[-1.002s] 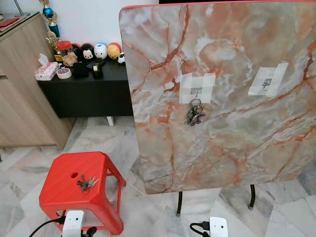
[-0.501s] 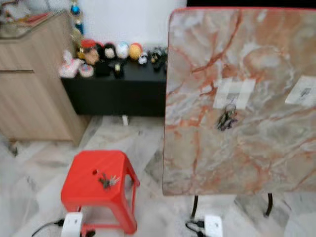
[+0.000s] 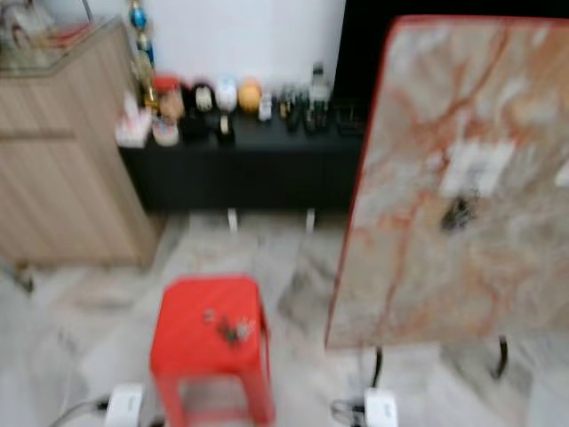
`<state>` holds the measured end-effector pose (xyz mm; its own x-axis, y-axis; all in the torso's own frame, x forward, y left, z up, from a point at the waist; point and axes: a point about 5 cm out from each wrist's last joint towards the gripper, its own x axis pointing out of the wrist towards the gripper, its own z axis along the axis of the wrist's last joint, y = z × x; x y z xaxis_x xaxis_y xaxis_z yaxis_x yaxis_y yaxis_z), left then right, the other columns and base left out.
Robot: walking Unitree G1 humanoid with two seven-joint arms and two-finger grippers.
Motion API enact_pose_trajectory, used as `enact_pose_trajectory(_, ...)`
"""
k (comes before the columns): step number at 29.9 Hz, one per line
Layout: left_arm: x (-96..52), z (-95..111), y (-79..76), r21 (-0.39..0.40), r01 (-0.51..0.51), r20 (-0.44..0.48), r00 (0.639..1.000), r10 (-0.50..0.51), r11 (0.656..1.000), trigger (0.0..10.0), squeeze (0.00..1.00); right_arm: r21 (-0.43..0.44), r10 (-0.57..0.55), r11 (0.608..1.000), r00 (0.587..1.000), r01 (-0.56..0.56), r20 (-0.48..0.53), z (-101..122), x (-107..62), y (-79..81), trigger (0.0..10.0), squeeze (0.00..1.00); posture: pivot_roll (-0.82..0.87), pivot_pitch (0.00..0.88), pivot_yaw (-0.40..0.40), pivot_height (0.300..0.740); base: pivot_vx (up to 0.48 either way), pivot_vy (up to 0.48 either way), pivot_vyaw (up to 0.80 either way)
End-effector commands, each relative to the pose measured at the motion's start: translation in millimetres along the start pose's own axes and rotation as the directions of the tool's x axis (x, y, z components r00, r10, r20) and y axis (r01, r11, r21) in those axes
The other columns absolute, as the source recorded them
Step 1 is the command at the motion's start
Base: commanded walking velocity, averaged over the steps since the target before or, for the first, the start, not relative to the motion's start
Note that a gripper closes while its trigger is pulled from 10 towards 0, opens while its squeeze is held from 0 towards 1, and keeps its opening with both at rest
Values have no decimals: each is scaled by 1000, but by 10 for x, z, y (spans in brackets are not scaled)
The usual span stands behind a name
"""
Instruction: Hang keys on a hook
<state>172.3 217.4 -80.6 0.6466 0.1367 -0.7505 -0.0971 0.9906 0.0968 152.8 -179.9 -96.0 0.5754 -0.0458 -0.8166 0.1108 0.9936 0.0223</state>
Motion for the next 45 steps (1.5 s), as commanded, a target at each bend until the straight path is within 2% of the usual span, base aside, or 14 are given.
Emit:
enact_pose_trajectory(1,0,-23,-72,-19,19,-13,1000,-19,1000,10000,0,-6,-23,1000,1000,23,-13,-42,-17,-89,10000,0,29,0,-13,740,0,480,0)
enact_pose_trajectory(12,0,-20,-58,-18,17,-11,1000,-17,1000,10000,0,-20,-18,1000,1000,18,-12,-33,-15,-84,10000,0,31,0,-14,740,0,453,0)
enact_pose_trajectory(32,1,-10,-81,-20,22,-1,1000,-22,1000,10000,0,-39,-15,999,1000,14,-10,-32,-16,-86,10000,0,31,0,-15,740,0,0,0)
enact_pose_trajectory(45,5,0,-101,-22,23,2,1000,-23,1000,10000,0,-48,-12,999,1000,12,-6,-35,-18,-88,10000,0,33,0,-18,740,0,0,747)
